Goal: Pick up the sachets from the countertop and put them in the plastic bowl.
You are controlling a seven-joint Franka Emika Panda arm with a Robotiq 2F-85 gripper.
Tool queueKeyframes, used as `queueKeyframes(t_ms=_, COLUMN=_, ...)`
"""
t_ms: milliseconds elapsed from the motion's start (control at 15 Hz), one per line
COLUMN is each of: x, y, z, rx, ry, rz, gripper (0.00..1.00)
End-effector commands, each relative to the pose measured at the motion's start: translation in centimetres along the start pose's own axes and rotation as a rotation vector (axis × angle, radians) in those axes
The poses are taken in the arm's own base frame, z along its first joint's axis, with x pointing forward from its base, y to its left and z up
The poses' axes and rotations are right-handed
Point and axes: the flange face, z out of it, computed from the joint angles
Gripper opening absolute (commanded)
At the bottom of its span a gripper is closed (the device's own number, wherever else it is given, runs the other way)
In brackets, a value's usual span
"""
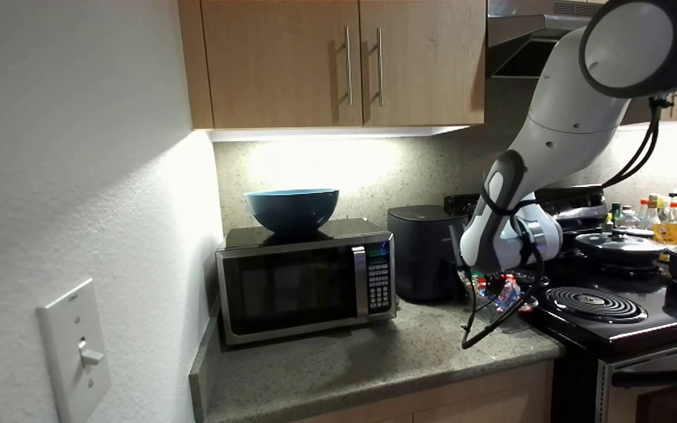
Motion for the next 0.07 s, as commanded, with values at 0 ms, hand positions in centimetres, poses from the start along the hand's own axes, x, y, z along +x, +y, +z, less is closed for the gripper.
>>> queueKeyframes(t_ms=0, x=0.01, y=0.00, z=0.00, rx=0.000, ry=0.000, rz=0.000, gripper=1.00)
